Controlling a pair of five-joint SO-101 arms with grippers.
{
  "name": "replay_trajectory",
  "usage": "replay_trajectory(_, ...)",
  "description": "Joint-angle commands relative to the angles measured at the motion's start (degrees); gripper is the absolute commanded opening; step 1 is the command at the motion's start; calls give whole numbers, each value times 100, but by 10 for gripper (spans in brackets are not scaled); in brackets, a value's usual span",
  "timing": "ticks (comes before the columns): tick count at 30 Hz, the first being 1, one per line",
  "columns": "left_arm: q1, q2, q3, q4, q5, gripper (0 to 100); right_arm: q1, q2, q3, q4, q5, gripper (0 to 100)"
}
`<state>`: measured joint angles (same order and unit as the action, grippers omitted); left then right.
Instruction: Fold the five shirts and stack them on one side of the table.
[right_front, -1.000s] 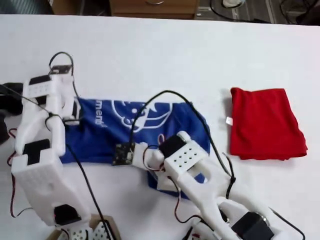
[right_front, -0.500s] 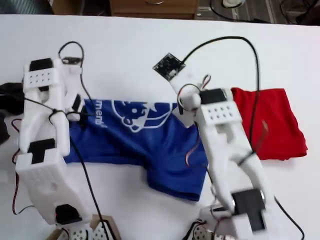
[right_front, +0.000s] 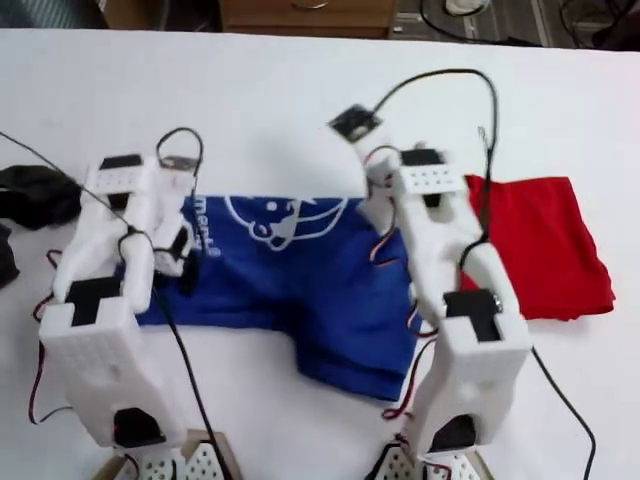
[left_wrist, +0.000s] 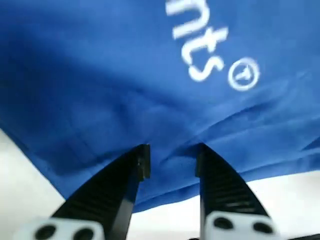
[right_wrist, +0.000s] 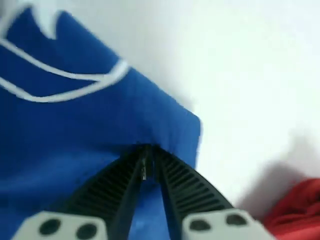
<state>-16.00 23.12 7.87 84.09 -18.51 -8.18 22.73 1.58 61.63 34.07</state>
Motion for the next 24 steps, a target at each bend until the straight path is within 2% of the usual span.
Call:
replay_trajectory(1, -202, -35, 92, -44, -114, 180, 488, 215, -360, -66, 0, 21)
replay_trajectory(8, -290, -35, 22, 229, -352, 180, 576, 286, -422, 215, 0, 21)
replay_trajectory(14, -466, -97, -127, 431, -360, 180, 523, -268, -897, 866, 0, 21)
replay_trajectory(20, -448, -97, -1763, 1670, -308, 180, -136, -1253, -1081, 2035, 9, 24)
replay_trajectory(24, -422, -44, -2668, 1802, -273, 180, -804, -1771, -712, 2651, 141, 25)
